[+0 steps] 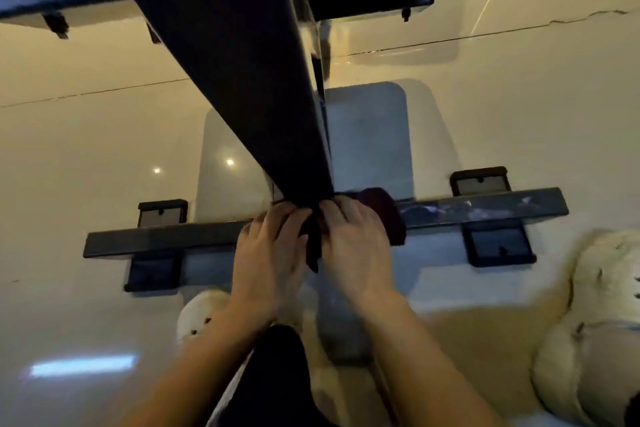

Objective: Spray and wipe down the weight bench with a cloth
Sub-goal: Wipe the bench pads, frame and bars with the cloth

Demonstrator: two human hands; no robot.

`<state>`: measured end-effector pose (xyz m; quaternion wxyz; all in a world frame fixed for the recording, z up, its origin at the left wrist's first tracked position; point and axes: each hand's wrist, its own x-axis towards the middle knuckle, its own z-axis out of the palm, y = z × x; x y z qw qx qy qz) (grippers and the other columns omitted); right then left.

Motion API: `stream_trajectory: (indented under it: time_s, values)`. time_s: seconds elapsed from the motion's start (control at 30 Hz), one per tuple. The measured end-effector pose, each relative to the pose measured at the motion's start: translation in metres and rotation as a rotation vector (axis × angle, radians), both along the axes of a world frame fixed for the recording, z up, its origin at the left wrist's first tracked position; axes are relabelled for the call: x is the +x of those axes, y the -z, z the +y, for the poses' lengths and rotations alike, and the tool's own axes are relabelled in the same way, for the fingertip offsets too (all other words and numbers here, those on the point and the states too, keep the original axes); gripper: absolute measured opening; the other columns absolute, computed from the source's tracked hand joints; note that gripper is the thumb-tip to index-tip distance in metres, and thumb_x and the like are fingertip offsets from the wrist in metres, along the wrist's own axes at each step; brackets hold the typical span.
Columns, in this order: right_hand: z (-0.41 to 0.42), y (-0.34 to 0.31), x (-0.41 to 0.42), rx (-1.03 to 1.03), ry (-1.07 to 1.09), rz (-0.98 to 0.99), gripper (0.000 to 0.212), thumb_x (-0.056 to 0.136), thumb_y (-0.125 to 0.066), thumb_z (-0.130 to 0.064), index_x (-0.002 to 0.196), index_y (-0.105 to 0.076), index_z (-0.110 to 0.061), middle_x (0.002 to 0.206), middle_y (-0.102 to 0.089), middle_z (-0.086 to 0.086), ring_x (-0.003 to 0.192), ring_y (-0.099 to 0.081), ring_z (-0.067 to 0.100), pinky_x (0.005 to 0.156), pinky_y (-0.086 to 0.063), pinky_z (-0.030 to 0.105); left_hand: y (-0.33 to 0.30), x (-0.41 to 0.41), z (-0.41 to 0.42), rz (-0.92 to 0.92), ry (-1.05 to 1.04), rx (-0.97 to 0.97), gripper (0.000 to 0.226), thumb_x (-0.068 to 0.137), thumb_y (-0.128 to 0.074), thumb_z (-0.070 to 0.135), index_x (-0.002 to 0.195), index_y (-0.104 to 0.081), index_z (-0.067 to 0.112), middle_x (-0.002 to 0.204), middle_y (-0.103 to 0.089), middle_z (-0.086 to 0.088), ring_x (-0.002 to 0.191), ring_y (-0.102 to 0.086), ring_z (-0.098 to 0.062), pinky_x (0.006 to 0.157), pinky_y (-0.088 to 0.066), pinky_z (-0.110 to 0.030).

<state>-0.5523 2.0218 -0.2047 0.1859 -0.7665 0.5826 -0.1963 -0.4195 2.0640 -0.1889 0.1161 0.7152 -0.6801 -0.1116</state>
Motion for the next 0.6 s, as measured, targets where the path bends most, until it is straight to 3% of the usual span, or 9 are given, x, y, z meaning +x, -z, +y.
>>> stream_trajectory:
  time_s: [0.1,0.2,0.3,0.37,0.43,0.5,0.6]
  values:
    - [0.014,0.028,0.004,0.050,-0.121,0.156,0.045,0.098,-0.037,-0.034,0.133,-0.057,-0.013,0.132,-0.060,0.010,0.130,-0.050,0.029,0.113,-0.027,0.047,0.018,0.014,0.024,-0.019,-0.037,0.083,0.047,0.091,-0.039,0.039,0.132,-0.050,0.018,0.133,-0.056,-0.012,0.121,-0.053,-0.036,0.097,-0.044,-0.050]
    - [0.006,0.034,-0.011,0.041,-0.102,0.252,0.052,0.099,-0.030,-0.043,0.138,-0.053,-0.017,0.137,-0.057,0.007,0.135,-0.045,0.026,0.116,-0.017,0.047,0.031,0.024,0.026,-0.049,-0.042,0.136,0.057,0.092,-0.035,0.047,0.143,-0.042,0.020,0.147,-0.045,-0.010,0.135,-0.038,-0.034,0.104,-0.032,-0.050]
    - [0.000,0.031,-0.043,0.056,-0.006,0.256,0.054,0.100,-0.028,-0.046,0.141,-0.049,-0.018,0.140,-0.054,0.009,0.137,-0.041,0.028,0.118,-0.013,0.046,0.040,0.033,0.030,-0.027,0.017,0.128,0.062,0.098,-0.024,0.056,0.149,-0.030,0.021,0.152,-0.036,-0.008,0.140,-0.031,-0.028,0.109,-0.031,-0.051]
    - [-0.008,0.027,-0.073,0.078,0.048,0.278,0.058,0.100,-0.025,-0.051,0.147,-0.040,-0.021,0.149,-0.044,0.010,0.142,-0.032,0.028,0.120,0.000,0.044,0.043,0.039,0.029,-0.064,0.084,0.133,0.063,0.100,-0.014,0.057,0.150,-0.021,0.021,0.154,-0.031,-0.009,0.141,-0.026,-0.025,0.112,-0.030,-0.052]
    - [-0.023,0.025,-0.104,0.148,0.101,0.331,0.064,0.097,-0.018,-0.058,0.152,-0.027,-0.026,0.158,-0.028,0.007,0.148,-0.016,0.025,0.117,0.014,0.040,0.046,0.042,0.030,-0.107,0.135,0.153,0.062,0.100,-0.011,0.057,0.152,-0.015,0.023,0.157,-0.026,-0.010,0.143,-0.019,-0.024,0.117,-0.019,-0.044]
    - [-0.042,0.024,-0.137,0.195,0.198,0.379,0.066,0.095,-0.013,-0.058,0.153,-0.024,-0.028,0.161,-0.021,0.005,0.149,-0.010,0.023,0.117,0.010,0.044,0.046,0.044,0.030,-0.127,0.151,0.174,0.062,0.100,-0.010,0.057,0.154,-0.009,0.026,0.158,-0.023,-0.011,0.144,-0.017,-0.024,0.117,-0.011,-0.038]
    - [-0.068,0.022,-0.185,0.268,0.349,0.437,0.059,0.101,-0.020,-0.051,0.153,-0.023,-0.025,0.160,-0.021,0.006,0.148,-0.010,0.024,0.119,0.000,0.051,0.043,0.045,0.030,-0.154,0.146,0.211,0.063,0.100,-0.008,0.057,0.153,-0.014,0.023,0.157,-0.025,-0.011,0.143,-0.019,-0.025,0.116,-0.025,-0.047]
